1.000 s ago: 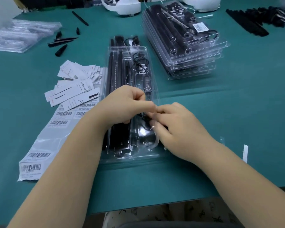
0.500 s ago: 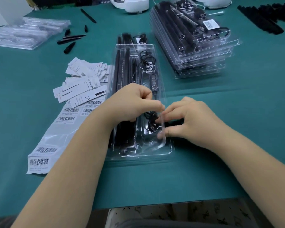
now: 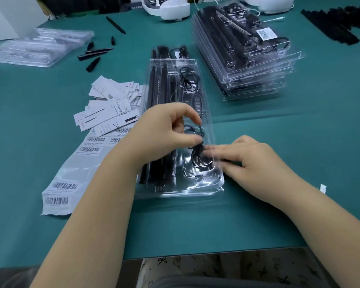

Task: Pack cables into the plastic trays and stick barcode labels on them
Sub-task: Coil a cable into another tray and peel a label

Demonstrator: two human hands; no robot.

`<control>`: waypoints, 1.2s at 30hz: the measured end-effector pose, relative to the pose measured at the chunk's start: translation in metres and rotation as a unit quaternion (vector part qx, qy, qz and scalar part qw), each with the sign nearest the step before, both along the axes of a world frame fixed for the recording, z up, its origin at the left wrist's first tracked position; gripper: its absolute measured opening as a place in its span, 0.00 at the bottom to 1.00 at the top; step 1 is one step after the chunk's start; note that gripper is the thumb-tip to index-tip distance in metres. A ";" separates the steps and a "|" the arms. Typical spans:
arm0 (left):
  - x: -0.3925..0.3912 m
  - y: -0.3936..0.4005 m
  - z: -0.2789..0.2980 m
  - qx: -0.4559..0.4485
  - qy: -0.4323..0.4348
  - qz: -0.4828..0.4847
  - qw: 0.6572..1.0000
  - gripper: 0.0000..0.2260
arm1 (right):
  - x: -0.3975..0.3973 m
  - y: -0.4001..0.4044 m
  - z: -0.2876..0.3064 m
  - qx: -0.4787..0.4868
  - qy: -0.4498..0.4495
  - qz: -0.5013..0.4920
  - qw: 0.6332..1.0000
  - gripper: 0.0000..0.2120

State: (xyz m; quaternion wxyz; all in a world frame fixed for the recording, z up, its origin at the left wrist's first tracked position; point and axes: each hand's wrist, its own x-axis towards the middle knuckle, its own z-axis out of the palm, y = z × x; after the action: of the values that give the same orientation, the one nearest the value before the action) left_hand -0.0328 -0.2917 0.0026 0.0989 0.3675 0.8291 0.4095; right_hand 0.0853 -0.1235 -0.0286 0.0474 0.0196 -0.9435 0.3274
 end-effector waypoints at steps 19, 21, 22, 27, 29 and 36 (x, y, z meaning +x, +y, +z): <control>-0.003 0.007 0.001 -0.206 0.053 0.068 0.975 0.20 | -0.004 0.007 0.000 -0.233 -0.024 -0.068 0.970 0.05; -0.002 0.008 0.001 -0.214 0.058 0.069 0.973 0.22 | -0.002 0.003 -0.004 -0.184 -0.003 -0.082 0.980 0.07; -0.002 0.008 0.001 -0.219 0.063 0.070 0.971 0.24 | -0.001 0.002 -0.005 -0.166 -0.004 -0.075 0.983 0.12; -0.001 0.006 -0.002 -0.216 0.087 0.072 0.970 0.21 | -0.003 0.007 -0.003 -0.138 -0.023 -0.013 0.990 0.09; 0.000 0.002 0.001 -0.193 0.051 0.064 0.978 0.17 | -0.003 0.008 -0.005 -0.147 -0.022 -0.014 0.989 0.09; -0.043 -0.032 0.020 -0.222 0.089 0.337 0.911 0.16 | -0.002 0.008 -0.007 -0.157 -0.019 -0.013 0.987 0.11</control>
State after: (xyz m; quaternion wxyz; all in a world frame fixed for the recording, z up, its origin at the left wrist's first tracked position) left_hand -0.0762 -0.3237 0.0222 -0.0399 0.0701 0.9786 0.1896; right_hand 0.0834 -0.1158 -0.0357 0.0365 -0.0065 -0.8814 0.4710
